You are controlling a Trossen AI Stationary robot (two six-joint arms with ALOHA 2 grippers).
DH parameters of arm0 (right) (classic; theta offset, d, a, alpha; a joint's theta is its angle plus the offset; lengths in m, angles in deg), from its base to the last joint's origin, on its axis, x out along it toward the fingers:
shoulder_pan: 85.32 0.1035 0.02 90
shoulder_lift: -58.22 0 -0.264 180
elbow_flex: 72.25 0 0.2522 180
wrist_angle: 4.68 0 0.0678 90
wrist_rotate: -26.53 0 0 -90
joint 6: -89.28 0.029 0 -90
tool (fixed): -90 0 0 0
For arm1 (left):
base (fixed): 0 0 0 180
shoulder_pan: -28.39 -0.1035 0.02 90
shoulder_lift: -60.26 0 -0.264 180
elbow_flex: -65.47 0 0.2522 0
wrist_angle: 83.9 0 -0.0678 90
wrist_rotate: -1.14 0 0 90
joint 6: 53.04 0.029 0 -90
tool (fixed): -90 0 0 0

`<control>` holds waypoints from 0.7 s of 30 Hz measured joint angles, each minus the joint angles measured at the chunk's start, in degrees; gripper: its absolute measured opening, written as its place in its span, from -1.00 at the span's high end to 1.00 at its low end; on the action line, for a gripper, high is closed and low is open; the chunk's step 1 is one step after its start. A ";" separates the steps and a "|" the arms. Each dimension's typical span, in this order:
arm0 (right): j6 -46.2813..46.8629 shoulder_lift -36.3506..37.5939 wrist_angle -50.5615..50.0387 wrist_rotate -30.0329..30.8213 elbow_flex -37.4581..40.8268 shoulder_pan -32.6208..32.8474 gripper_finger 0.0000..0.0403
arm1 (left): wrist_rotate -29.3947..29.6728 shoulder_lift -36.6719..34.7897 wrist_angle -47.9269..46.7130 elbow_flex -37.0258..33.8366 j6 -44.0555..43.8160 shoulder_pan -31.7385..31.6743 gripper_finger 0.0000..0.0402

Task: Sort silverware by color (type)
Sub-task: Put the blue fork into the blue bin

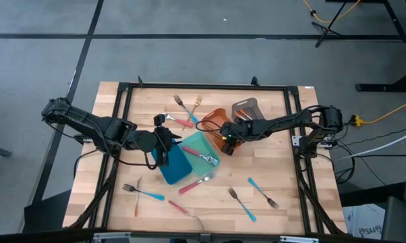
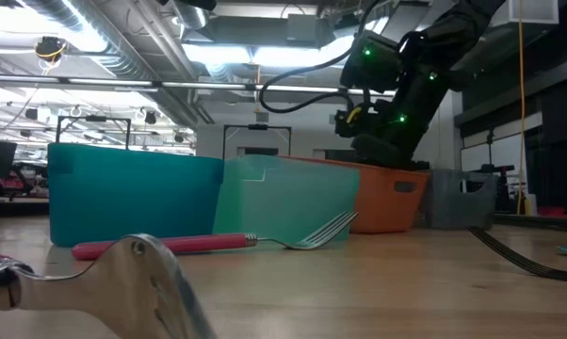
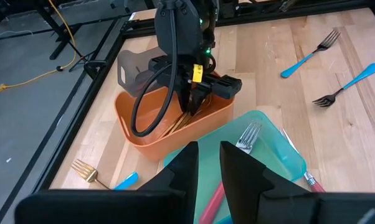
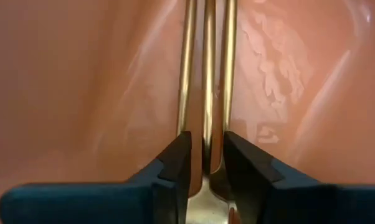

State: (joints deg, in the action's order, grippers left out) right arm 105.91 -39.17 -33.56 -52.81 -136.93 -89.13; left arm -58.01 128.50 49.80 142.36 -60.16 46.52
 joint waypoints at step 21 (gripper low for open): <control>-0.59 7.72 -0.26 -1.23 0.13 0.04 0.48 | -2.64 0.00 0.00 0.00 -0.33 0.11 0.70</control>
State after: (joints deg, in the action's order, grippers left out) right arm 105.32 -31.45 -33.82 -54.04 -136.80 -89.09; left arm -60.65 128.50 49.80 142.36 -60.48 46.63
